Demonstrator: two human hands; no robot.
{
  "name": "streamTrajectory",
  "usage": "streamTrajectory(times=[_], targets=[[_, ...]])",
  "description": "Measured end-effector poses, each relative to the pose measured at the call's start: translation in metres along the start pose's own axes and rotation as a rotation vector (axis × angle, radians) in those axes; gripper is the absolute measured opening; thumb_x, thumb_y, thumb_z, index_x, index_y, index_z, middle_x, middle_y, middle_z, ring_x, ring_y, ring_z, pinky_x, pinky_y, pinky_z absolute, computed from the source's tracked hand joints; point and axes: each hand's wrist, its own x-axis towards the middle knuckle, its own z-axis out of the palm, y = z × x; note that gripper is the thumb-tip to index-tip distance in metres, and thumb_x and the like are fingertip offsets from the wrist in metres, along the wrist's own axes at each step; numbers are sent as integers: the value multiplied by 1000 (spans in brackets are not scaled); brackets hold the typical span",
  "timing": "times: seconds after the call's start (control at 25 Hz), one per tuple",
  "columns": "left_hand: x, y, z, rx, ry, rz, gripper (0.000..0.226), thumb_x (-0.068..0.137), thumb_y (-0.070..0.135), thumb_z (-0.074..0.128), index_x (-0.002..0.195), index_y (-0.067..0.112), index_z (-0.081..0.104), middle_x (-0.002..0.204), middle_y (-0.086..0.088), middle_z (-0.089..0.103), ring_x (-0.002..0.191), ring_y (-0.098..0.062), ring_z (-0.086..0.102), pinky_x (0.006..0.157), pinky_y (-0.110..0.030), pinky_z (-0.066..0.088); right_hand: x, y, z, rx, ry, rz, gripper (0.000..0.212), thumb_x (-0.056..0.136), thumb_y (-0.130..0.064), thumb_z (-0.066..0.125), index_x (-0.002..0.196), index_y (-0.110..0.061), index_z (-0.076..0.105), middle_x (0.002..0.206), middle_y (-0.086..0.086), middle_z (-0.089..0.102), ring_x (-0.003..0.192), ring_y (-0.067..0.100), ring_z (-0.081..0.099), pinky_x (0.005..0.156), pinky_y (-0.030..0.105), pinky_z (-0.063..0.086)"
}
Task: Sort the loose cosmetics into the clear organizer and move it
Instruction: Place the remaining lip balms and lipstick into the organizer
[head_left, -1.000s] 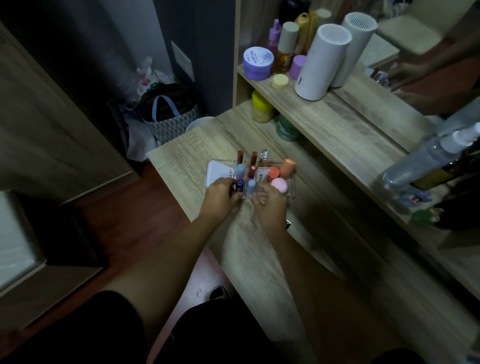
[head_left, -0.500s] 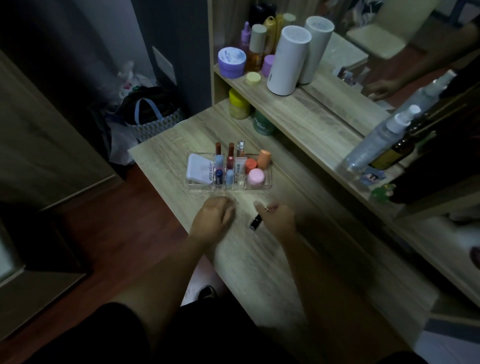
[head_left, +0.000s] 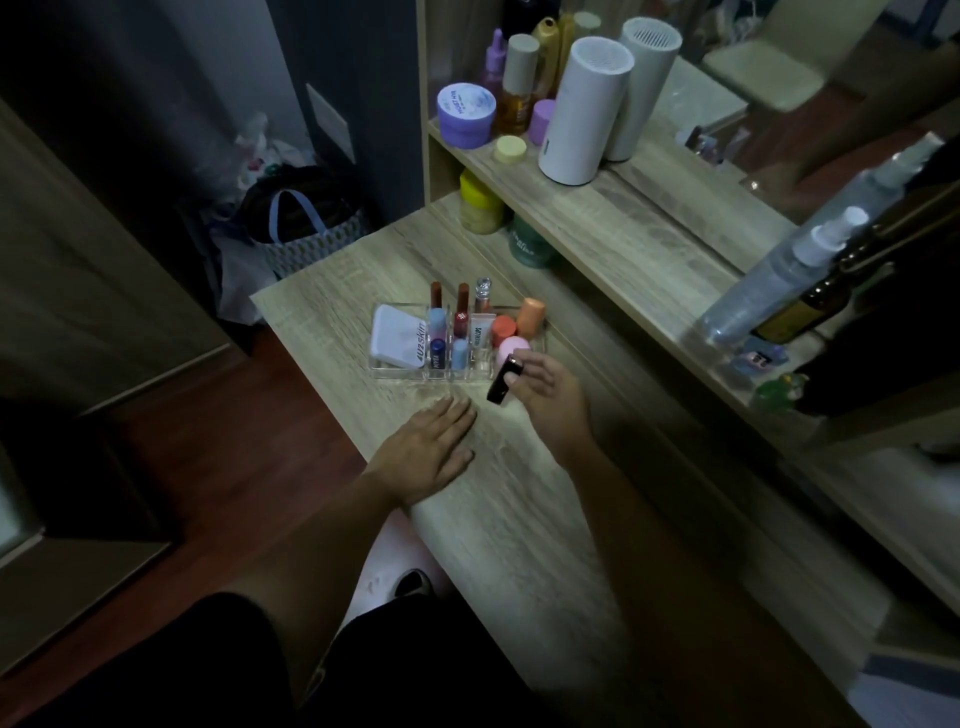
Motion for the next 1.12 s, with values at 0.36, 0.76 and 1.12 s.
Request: streamTrajectory(times=[0.36, 0.76, 1.12], targets=[[-4, -5, 8, 43, 5, -12, 62, 97, 44, 34, 149, 17, 14, 159, -2, 14, 145, -16, -3, 117, -31, 3, 27, -2, 21, -73, -15, -137, 34, 84, 1, 64, 117, -6, 62, 105, -4, 64, 80, -23, 59, 71, 0, 49], [-3, -7, 10, 43, 16, -10, 61, 97, 43, 36, 148, 15, 20, 158, -3, 20, 145, -17, 3, 116, -33, 5, 28, 3, 33, -245, 25, -195, 35, 85, 1, 63, 119, -4, 61, 115, 13, 68, 94, 6, 60, 69, -7, 43], [-3, -5, 10, 11, 36, -6, 61, 97, 42, 37, 148, 15, 21, 158, -5, 21, 145, -19, 6, 115, -34, 6, 27, -1, 33, -307, 19, -159, 39, 87, -1, 61, 125, -7, 57, 119, 13, 66, 105, 15, 63, 88, 24, 51]])
